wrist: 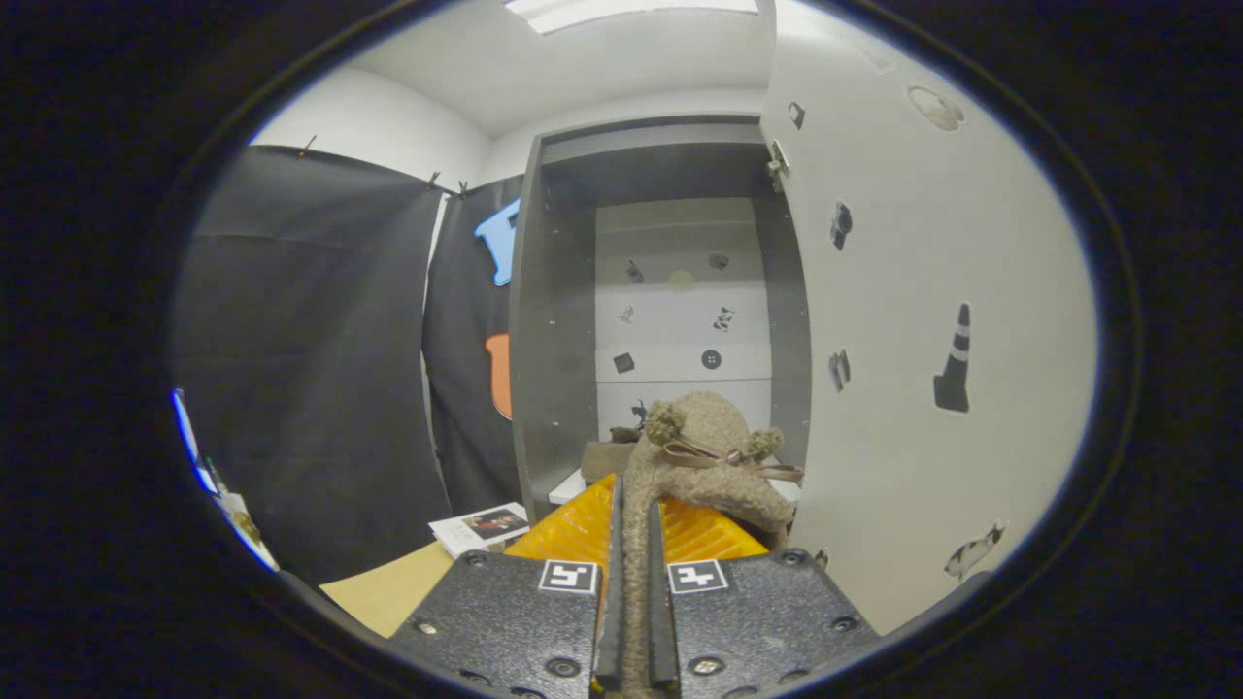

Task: Open the shoe cabinet door, grab the shoes and put them into the shoe cabinet, then close the shoe cabinet door.

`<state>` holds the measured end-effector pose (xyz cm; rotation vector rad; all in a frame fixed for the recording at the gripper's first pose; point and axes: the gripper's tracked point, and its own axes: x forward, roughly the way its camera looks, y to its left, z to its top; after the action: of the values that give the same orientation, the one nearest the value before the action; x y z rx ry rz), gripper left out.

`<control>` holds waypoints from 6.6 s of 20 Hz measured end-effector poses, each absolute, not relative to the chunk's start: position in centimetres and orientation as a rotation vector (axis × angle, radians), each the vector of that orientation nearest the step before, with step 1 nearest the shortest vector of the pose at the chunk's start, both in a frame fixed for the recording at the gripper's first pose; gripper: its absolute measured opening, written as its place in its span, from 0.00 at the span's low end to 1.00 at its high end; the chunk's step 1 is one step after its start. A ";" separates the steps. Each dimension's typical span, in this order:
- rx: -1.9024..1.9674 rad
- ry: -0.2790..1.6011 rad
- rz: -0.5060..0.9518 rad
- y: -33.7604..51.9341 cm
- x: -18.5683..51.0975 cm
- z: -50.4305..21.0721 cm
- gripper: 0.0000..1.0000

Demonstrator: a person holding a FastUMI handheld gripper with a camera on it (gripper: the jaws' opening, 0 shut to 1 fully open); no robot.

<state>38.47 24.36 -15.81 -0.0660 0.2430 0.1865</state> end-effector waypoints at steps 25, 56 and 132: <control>-0.221 0.488 0.003 20.9 67.2 -26.2 0.13; -0.192 0.468 -0.047 23.0 62.2 -22.8 0.87; -0.099 0.278 0.192 -7.0 27.7 -10.6 1.00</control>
<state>27.70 -6.95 -10.56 -0.0993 0.2775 0.1916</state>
